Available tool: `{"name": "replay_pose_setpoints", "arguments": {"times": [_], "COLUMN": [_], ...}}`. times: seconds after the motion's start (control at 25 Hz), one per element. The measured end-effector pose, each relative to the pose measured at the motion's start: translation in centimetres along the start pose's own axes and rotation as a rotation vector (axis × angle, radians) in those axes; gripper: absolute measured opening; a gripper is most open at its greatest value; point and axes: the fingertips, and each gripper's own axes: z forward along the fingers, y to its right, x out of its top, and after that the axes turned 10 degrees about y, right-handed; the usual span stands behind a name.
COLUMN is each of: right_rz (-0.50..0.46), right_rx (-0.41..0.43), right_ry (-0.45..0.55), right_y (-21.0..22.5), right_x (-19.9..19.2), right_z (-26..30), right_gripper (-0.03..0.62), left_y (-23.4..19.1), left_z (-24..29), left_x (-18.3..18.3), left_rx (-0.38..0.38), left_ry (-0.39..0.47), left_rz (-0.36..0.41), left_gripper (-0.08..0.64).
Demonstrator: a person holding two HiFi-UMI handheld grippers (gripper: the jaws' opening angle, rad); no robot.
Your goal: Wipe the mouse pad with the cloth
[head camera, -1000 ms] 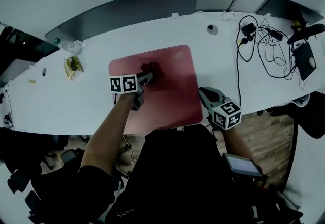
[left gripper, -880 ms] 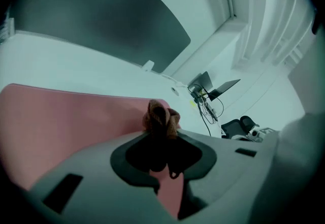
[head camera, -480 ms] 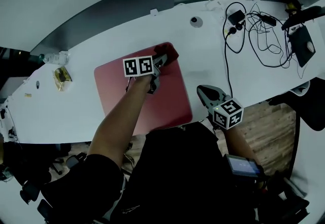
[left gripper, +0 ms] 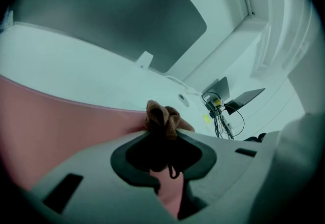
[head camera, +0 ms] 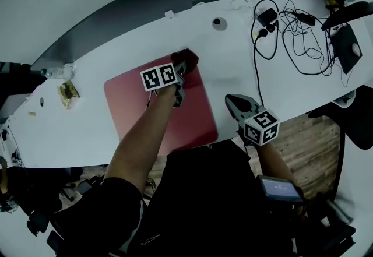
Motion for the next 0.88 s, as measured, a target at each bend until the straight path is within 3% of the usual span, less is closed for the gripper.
{"name": "replay_pose_setpoints", "arguments": {"times": [0.44,0.88], "right_rz": [-0.031,-0.068], "right_rx": [0.036,0.093], "right_ry": [-0.035,-0.069], "right_y": [-2.3,-6.4], "right_x": [-0.6,-1.5], "right_z": [1.6,4.5], "right_gripper": [0.026,0.026], "left_y": [-4.5,-11.5], "left_z": [-3.6,-10.4], "left_x": [1.4,2.5], "left_rx": [0.062,0.135], "left_ry": [0.022,0.076], "left_rz": [0.001,-0.034], "left_gripper": [0.089,0.089]}}
